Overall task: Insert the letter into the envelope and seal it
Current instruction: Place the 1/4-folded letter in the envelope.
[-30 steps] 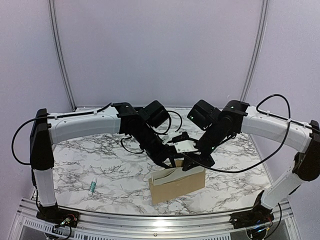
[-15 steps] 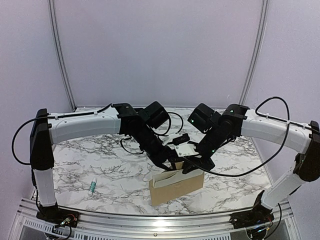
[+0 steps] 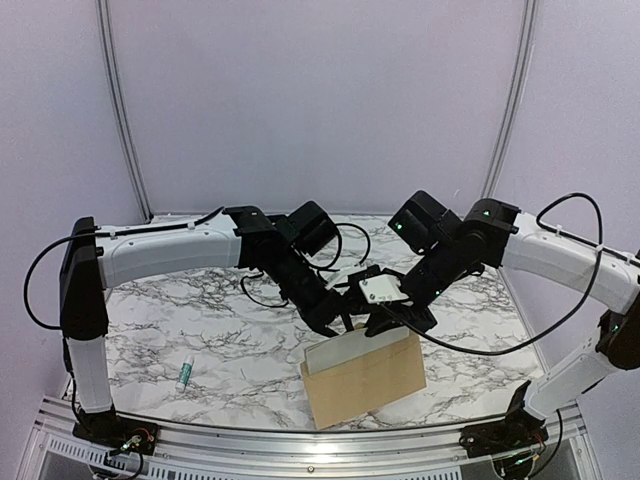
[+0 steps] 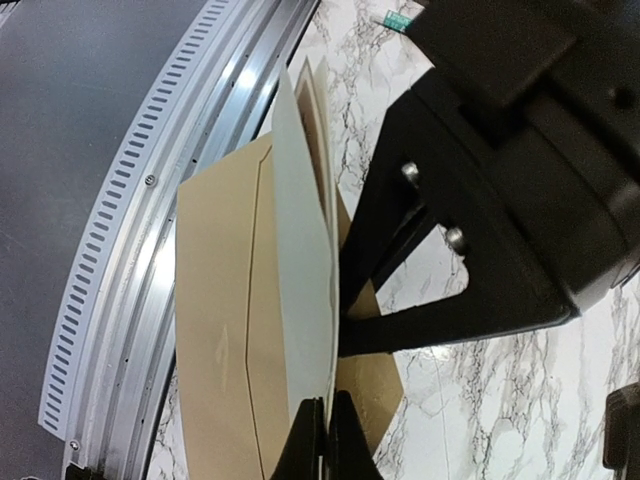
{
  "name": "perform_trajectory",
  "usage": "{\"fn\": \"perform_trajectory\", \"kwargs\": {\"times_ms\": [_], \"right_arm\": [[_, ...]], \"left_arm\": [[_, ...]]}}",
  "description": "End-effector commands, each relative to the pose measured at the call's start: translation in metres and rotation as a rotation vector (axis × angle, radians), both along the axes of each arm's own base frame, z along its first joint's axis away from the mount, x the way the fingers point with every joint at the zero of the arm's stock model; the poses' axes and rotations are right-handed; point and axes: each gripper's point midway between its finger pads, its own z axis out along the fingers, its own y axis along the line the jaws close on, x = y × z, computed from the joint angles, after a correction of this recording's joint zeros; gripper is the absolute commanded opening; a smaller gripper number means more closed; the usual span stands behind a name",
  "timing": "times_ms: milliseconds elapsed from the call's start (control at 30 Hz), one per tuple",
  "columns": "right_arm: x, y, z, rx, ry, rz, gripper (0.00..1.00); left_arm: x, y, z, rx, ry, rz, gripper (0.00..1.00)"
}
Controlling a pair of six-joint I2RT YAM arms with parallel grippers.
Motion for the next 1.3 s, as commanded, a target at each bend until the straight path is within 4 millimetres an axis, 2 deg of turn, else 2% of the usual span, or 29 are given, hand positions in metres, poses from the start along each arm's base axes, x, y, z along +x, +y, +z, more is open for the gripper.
{"fn": "perform_trajectory", "kwargs": {"times_ms": [0,500,667,933,1133,1267], "right_arm": [[-0.002,0.005,0.004,0.029,-0.014,0.021,0.0],[-0.007,-0.005,-0.018,-0.031,0.021,0.019,0.0],[-0.003,-0.006,-0.026,-0.053,0.004,0.006,0.0],[0.006,-0.005,-0.016,-0.025,-0.064,-0.007,0.0],[0.007,-0.011,-0.031,-0.09,-0.053,-0.004,0.0],[0.008,-0.013,-0.03,-0.096,-0.066,-0.008,0.0]], "left_arm": [[-0.004,-0.001,0.007,-0.04,0.009,-0.026,0.0],[-0.001,0.002,0.012,-0.048,0.0,-0.016,0.0],[-0.001,0.002,0.015,-0.055,0.002,-0.018,0.0],[-0.005,0.005,0.014,-0.072,0.008,-0.049,0.0],[-0.005,0.007,0.016,-0.075,0.003,-0.048,0.0],[-0.004,0.009,0.014,-0.068,0.003,-0.042,0.0]]}}
